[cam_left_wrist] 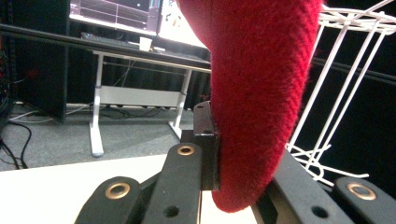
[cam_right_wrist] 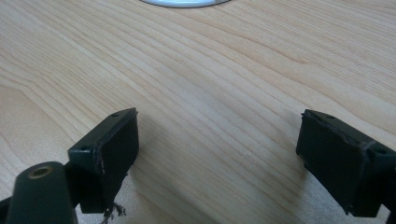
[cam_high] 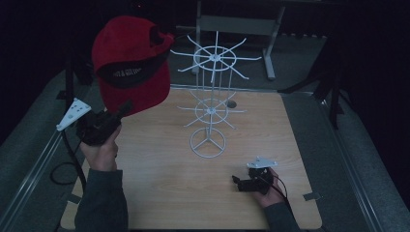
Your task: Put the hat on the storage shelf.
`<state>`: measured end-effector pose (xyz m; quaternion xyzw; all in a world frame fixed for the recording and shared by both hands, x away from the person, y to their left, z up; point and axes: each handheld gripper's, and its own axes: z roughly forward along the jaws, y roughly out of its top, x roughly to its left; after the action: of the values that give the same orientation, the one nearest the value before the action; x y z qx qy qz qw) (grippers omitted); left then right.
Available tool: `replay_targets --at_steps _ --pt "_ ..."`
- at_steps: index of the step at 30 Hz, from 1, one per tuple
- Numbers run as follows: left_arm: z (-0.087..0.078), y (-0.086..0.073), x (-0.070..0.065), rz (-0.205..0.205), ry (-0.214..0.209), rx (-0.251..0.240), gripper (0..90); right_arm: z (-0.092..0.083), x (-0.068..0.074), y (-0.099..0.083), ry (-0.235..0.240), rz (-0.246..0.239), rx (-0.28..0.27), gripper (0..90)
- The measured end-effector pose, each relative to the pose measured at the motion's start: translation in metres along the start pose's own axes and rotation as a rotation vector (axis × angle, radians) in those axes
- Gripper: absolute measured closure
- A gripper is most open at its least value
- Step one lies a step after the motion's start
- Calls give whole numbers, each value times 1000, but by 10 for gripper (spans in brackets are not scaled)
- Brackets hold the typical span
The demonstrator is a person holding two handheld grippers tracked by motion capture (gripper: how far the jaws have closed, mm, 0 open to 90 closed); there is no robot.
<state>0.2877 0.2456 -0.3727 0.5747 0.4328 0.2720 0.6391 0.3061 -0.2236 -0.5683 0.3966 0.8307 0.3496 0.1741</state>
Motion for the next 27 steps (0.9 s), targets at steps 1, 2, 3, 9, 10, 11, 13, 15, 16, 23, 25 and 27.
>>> replay_targets --at_steps 1,2,3,9,10,11,13,15,16,23,25,27 --pt "0 0 -1 -1 -2 0 859 0 0 0 0 0 0 129" --pt "0 0 -1 2 -4 0 859 0 0 0 0 0 0 129" --pt "0 0 -2 3 -4 -1 859 0 0 0 0 0 0 129" --pt "0 -1 -5 8 -16 0 859 0 0 0 0 0 0 129" --pt "0 -1 -5 9 -17 0 859 0 0 0 0 0 0 129" --pt "0 -1 -5 9 -18 0 859 0 0 0 0 0 0 129" --pt "0 -1 -6 10 -21 0 859 0 0 0 0 0 0 129" --pt "-1 -1 -7 12 -22 1 859 0 0 0 0 0 0 129" --pt "-1 -1 -7 12 -22 0 859 0 0 0 0 0 0 129" --pt "-1 0 -5 1 -23 -11 859 0 0 0 1 0 0 129" --pt "-2 1 -5 0 -24 -15 859 0 0 0 0 0 0 129" --pt "-2 1 -5 -2 -27 -16 859 0 0 0 0 0 0 129"
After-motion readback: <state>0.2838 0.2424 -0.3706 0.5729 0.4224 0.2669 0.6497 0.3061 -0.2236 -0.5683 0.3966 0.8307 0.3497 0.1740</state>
